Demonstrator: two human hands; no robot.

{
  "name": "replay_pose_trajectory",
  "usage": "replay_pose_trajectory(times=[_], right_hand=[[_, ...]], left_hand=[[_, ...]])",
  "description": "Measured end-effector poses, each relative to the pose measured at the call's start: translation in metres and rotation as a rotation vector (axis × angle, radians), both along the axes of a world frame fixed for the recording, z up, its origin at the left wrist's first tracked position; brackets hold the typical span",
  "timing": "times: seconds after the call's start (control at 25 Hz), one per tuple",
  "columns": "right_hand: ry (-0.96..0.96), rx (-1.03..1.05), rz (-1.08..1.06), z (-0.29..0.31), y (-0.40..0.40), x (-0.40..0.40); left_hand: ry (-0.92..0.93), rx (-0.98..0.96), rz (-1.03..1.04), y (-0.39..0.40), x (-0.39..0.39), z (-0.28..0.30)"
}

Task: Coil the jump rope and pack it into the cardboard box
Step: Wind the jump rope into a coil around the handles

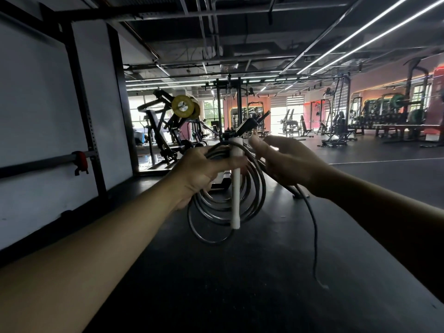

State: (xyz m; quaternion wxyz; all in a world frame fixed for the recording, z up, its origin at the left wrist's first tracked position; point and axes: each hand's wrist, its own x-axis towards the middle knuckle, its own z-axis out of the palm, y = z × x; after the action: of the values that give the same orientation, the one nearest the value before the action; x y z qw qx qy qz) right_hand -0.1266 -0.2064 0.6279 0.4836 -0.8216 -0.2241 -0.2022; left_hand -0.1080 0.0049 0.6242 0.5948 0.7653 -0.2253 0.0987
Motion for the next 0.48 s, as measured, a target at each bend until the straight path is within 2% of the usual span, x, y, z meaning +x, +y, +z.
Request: replay_pose_trajectory(times=[0.2,0.32,0.48], right_hand=[[0.12,0.117,0.096,-0.017,-0.011,0.0],[0.146,0.13,0.09,-0.029,0.013,-0.002],[0.102,0.396,0.037,-0.042,0.037,0.002]], left_hand=[[0.067,-0.409,0.027,0.001,0.005,0.003],[0.119,-0.552,0.099,-0.016,0.004,-0.001],[0.177,-0.746,0.168,-0.026,0.007,-0.009]])
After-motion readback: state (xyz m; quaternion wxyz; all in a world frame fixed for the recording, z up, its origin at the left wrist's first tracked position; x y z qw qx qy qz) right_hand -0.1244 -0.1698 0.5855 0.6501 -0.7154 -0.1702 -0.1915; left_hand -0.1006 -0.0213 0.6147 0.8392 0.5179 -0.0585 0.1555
